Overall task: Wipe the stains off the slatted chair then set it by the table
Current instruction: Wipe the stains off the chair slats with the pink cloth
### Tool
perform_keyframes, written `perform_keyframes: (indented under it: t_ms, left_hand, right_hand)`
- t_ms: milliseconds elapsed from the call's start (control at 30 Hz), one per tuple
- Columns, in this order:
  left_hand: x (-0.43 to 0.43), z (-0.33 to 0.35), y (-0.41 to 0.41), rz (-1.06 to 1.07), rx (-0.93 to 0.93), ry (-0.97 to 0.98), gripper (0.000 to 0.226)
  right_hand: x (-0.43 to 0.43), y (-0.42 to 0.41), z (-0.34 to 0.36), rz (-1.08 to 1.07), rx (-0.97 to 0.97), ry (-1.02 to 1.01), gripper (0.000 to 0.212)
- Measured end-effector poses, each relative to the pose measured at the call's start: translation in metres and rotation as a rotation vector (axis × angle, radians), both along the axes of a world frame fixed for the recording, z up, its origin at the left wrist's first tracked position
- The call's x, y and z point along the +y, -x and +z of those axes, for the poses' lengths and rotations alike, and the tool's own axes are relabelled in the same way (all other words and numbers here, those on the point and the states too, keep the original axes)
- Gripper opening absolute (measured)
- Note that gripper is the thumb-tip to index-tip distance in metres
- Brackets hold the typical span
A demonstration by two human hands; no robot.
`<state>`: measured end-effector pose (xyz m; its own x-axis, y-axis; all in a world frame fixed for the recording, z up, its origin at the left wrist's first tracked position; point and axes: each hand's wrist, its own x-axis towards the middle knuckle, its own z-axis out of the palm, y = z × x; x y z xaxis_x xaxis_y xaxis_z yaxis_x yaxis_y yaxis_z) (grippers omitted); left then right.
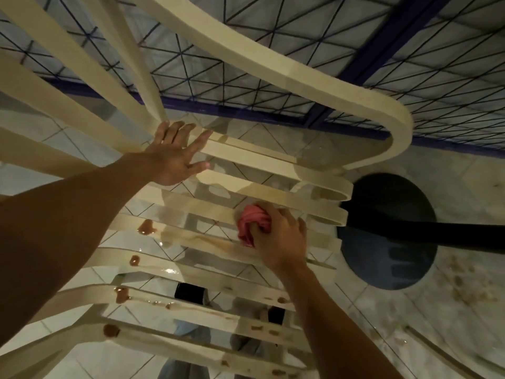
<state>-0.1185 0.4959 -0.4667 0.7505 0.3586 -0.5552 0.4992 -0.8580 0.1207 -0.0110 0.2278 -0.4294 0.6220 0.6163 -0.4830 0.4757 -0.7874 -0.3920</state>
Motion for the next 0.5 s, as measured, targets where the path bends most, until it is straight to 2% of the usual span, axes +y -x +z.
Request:
perform_keyframes:
  t_ms: [167, 300, 500]
  left_hand:
    - [-0.004, 0.002, 0.0, 0.021, -0.003, 0.006, 0.08]
    - [-0.028, 0.003, -0.002, 0.127, -0.079, 0.003, 0.08]
    - [-0.115, 0.015, -0.022, 0.151, -0.274, 0.072, 0.077]
  right_hand:
    - [-0.057, -0.041, 0.005, -0.053, -0.026, 0.044, 0.036]
    - [-0.081, -0.058, 0.007, -0.046, -0.04, 0.014, 0.035]
    - [-0.101, -0.063, 0.022, -0.243, 0.161, -0.304, 0.044]
